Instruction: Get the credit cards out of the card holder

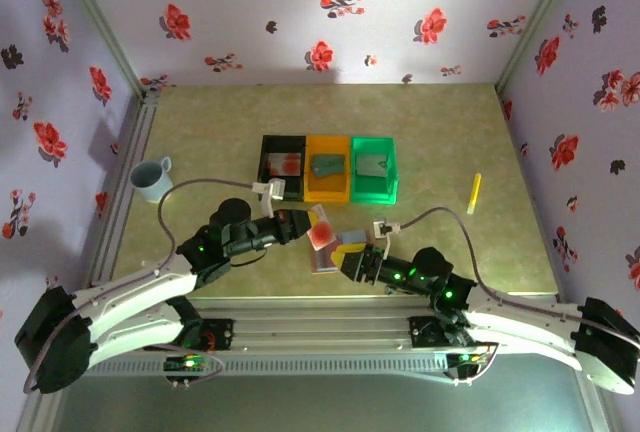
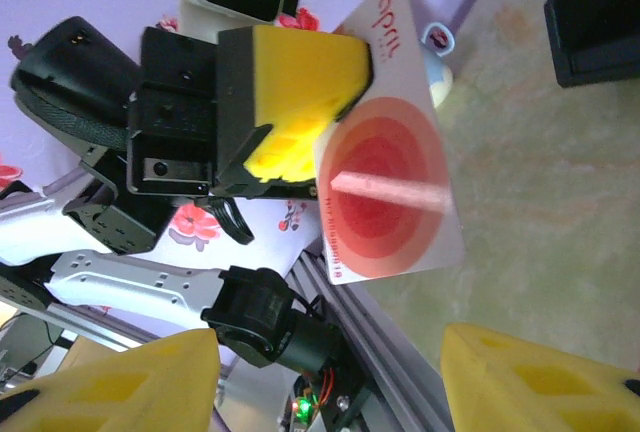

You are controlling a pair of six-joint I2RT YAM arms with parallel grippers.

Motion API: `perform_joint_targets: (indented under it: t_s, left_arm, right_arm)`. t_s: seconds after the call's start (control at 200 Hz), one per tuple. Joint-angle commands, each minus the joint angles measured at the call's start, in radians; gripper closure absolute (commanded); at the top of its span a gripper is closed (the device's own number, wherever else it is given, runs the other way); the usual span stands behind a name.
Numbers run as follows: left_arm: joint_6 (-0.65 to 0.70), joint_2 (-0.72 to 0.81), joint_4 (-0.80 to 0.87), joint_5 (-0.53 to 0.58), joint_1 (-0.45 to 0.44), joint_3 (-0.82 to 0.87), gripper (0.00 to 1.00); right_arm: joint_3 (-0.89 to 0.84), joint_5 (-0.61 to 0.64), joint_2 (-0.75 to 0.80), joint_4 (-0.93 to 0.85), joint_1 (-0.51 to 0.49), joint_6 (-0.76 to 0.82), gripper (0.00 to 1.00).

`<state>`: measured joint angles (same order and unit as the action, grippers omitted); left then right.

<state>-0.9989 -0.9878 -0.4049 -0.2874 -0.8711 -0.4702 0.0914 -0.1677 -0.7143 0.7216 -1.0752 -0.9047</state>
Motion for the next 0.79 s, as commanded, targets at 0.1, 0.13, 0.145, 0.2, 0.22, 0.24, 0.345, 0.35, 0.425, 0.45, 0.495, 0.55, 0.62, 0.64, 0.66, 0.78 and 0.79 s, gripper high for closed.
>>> perform_joint_targets:
  t_s: [0.1, 0.13, 0.145, 0.2, 0.22, 0.24, 0.345, 0.35, 0.425, 0.45, 0.495, 0.55, 0.62, 0.64, 0.66, 0.78, 0.79]
  left_arm:
    - [-0.070, 0.019, -0.135, 0.021, -0.003, 0.033, 1.00]
    - [-0.074, 0.020, -0.142, 0.022, -0.002, 0.036, 1.00]
    - [-0.076, 0.020, -0.146, 0.021, -0.002, 0.037, 1.00]
    - [-0.084, 0.021, -0.158, 0.023, -0.002, 0.042, 1.00]
    - [-0.088, 0.021, -0.163, 0.022, -0.002, 0.043, 1.00]
    - [-0.090, 0.021, -0.169, 0.023, -0.002, 0.044, 1.00]
    - [-0.107, 0.022, -0.199, 0.023, -0.006, 0.053, 1.00]
    - [-0.108, 0.023, -0.200, 0.023, -0.006, 0.053, 1.00]
    - [-0.111, 0.026, -0.203, 0.024, -0.005, 0.054, 1.00]
    - [-0.112, 0.027, -0.204, 0.023, -0.005, 0.056, 1.00]
    - [-0.114, 0.031, -0.207, 0.026, -0.006, 0.061, 1.00]
    - [-0.117, 0.035, -0.211, 0.029, -0.008, 0.068, 1.00]
    - [-0.119, 0.038, -0.218, 0.033, -0.010, 0.074, 1.00]
    - [-0.121, 0.040, -0.218, 0.035, -0.009, 0.076, 1.00]
    - [-0.120, 0.040, -0.219, 0.036, -0.009, 0.077, 1.00]
    - [-0.121, 0.038, -0.230, 0.037, -0.011, 0.082, 1.00]
    - [-0.121, 0.038, -0.230, 0.037, -0.011, 0.082, 1.00]
  right_arm:
    - [0.002, 0.102, -0.047, 0.119, -0.029, 0.056, 0.42]
    - [0.005, 0.103, -0.056, 0.128, -0.031, 0.059, 0.42]
    - [0.007, 0.103, -0.061, 0.132, -0.031, 0.060, 0.43]
    - [0.016, 0.103, -0.077, 0.144, -0.032, 0.064, 0.43]
    - [0.019, 0.103, -0.082, 0.148, -0.033, 0.065, 0.43]
    - [0.022, 0.103, -0.089, 0.153, -0.033, 0.066, 0.44]
    - [0.040, 0.108, -0.124, 0.179, -0.036, 0.070, 0.47]
    - [0.040, 0.109, -0.125, 0.181, -0.036, 0.070, 0.47]
    - [0.042, 0.121, -0.152, 0.220, -0.035, 0.069, 0.49]
    - [0.043, 0.123, -0.158, 0.233, -0.036, 0.069, 0.50]
    - [0.048, 0.124, -0.168, 0.245, -0.036, 0.070, 0.51]
    - [0.059, 0.122, -0.179, 0.253, -0.037, 0.072, 0.53]
    - [0.071, 0.116, -0.195, 0.267, -0.038, 0.076, 0.54]
    - [0.073, 0.116, -0.200, 0.272, -0.037, 0.076, 0.54]
    - [0.076, 0.116, -0.204, 0.276, -0.037, 0.076, 0.55]
    - [0.091, 0.123, -0.236, 0.306, -0.038, 0.072, 0.58]
    - [0.093, 0.123, -0.239, 0.310, -0.037, 0.073, 0.58]
